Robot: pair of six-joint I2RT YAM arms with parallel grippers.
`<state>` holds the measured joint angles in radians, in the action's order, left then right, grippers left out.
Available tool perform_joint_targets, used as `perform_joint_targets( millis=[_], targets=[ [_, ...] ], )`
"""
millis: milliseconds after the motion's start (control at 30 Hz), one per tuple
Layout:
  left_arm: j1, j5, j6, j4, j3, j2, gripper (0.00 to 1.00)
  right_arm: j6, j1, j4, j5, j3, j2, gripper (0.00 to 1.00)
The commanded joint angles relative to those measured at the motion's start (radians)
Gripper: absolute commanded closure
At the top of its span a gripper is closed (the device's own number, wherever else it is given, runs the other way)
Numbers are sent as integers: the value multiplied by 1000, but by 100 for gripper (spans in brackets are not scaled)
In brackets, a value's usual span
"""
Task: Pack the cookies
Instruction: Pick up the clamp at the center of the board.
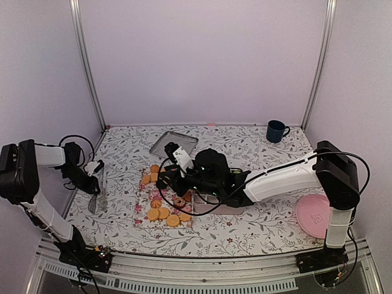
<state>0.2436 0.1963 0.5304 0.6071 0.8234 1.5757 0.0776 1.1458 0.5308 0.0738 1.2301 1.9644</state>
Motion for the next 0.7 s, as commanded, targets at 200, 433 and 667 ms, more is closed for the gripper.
perform_joint_targets(
  millis=[200,433,667],
  targets=[
    [-6,173,23,21,39,20,100,25,8,-3,-22,2,-52,56],
    [-106,502,114,216,204,-52,100,37,-24,30,-202,22,-65,10],
    [-285,873,217,422,415,-77,100,139,-101,235,-472,2,-69,1]
  ],
)
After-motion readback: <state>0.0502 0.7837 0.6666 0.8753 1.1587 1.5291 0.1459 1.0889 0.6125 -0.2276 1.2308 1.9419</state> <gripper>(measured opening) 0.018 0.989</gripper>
